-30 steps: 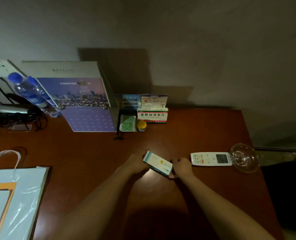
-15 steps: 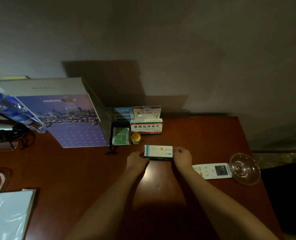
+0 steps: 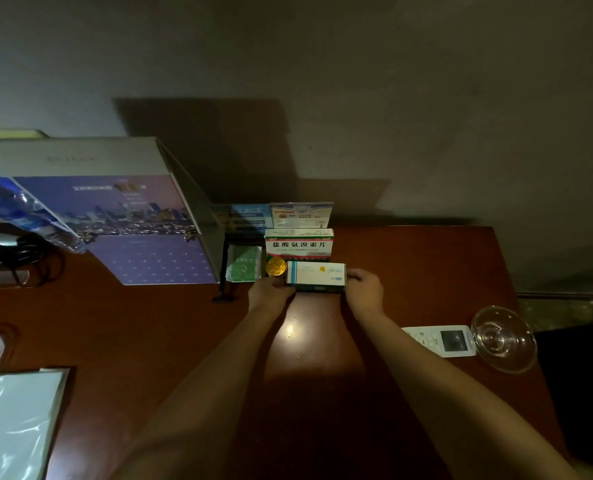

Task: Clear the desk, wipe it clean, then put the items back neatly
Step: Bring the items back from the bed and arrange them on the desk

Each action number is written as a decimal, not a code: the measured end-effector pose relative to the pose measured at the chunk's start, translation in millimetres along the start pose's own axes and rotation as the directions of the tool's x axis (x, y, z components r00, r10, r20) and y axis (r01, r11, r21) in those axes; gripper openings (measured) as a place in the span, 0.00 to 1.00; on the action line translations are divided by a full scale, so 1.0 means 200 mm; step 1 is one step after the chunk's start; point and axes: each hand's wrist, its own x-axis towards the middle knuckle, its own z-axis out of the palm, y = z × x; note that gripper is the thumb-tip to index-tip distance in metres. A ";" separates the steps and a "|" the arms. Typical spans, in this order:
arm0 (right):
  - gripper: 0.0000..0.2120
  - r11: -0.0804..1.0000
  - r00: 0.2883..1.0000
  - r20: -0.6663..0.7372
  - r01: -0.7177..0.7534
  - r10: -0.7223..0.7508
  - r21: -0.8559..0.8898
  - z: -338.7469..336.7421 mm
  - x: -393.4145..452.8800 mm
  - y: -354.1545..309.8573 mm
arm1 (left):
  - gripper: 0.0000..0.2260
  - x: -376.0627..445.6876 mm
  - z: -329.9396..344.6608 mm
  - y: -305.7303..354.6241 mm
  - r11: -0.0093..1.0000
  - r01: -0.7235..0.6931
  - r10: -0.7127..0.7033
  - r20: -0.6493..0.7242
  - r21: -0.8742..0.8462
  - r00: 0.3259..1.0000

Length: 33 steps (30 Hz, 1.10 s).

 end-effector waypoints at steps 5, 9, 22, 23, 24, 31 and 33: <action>0.13 1.000 1.000 0.003 0.004 -0.004 -0.011 0.02 0.04 -0.01 | 0.12 0.00 0.01 0.03 0.998 -0.018 0.019 -0.013 0.064 1.000; 0.13 1.000 1.000 0.002 0.014 -0.014 -0.011 0.02 0.06 -0.02 | 0.12 0.02 0.01 0.03 0.999 -0.006 0.007 -0.020 0.053 1.000; 0.14 0.996 0.996 0.068 0.060 -0.055 -0.072 -0.01 0.04 -0.04 | 0.11 0.02 0.01 0.03 0.997 0.032 -0.030 -0.029 0.076 0.999; 0.15 0.991 0.993 0.093 0.083 -0.074 -0.107 -0.03 0.02 -0.04 | 0.11 0.01 0.00 0.02 0.997 0.043 -0.041 -0.024 0.066 0.999; 0.15 0.985 0.989 0.115 0.108 -0.093 -0.137 -0.04 0.00 -0.04 | 0.11 -0.01 -0.01 0.02 0.997 0.054 -0.053 -0.022 0.056 0.998; 0.17 0.972 0.966 0.209 0.185 -0.153 -0.145 -0.12 -0.09 -0.08 | 0.14 -0.14 -0.07 0.07 0.991 -0.076 0.076 0.012 0.110 0.997; 0.18 0.972 0.960 0.229 0.194 -0.160 -0.131 -0.12 -0.09 -0.09 | 0.13 -0.15 -0.06 0.08 0.986 -0.108 0.114 -0.044 0.124 0.993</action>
